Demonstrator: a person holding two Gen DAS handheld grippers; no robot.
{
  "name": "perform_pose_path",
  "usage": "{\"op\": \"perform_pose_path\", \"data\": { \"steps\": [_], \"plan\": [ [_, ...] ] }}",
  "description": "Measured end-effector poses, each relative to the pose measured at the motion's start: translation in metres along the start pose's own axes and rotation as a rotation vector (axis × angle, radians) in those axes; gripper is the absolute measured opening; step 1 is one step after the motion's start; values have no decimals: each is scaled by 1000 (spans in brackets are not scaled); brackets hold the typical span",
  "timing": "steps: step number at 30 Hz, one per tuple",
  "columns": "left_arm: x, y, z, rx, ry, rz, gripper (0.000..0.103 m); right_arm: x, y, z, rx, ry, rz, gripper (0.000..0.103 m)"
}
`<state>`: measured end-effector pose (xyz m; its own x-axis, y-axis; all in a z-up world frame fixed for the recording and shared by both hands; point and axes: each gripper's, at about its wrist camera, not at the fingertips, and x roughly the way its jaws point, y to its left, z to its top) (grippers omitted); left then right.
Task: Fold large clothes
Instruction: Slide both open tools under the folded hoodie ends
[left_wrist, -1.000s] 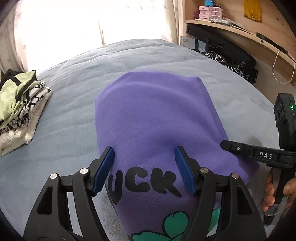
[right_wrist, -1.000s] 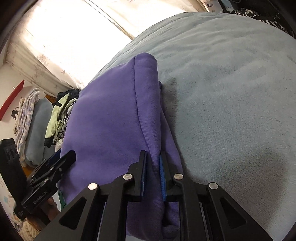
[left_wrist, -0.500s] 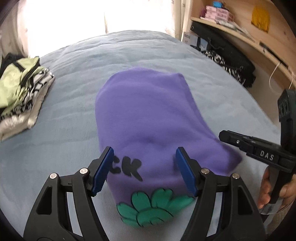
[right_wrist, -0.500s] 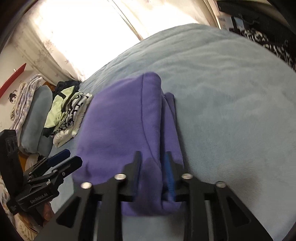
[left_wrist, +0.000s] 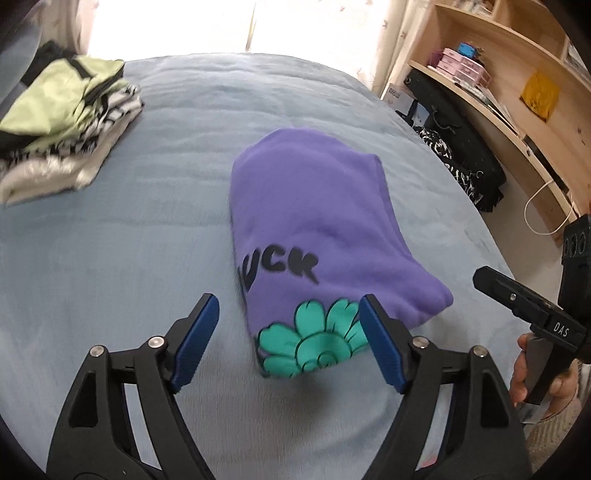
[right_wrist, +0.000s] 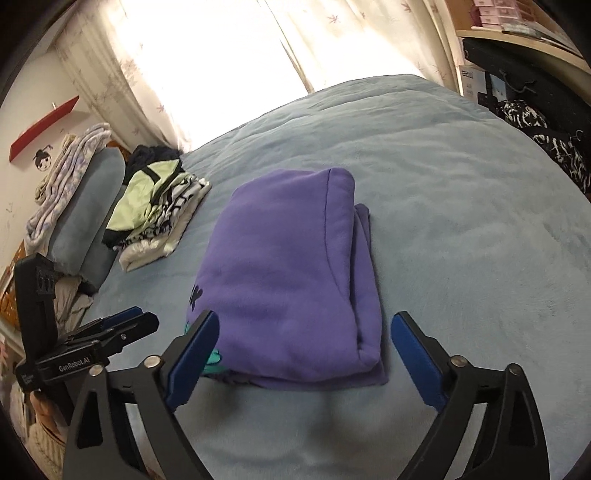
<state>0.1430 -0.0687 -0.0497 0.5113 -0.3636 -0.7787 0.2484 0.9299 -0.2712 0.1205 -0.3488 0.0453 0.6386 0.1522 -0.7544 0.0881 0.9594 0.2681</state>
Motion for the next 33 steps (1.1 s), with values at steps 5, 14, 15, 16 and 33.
{"op": "perform_pose_path", "data": {
  "steps": [5,14,15,16,33],
  "plan": [
    [8,13,-9,-58,51,-33,79,12,-10,-4,18,48,25,98],
    [45,23,-13,-106,126,-77,79,49,-37,-9,87,127,63,100],
    [49,24,-12,-116,131,-87,79,54,-39,-9,96,133,66,100],
    [54,26,-12,-130,137,-101,79,58,-42,-8,104,143,76,100],
    [124,47,-2,-270,209,-316,100,160,-79,1,199,259,223,100]
  ]
}}
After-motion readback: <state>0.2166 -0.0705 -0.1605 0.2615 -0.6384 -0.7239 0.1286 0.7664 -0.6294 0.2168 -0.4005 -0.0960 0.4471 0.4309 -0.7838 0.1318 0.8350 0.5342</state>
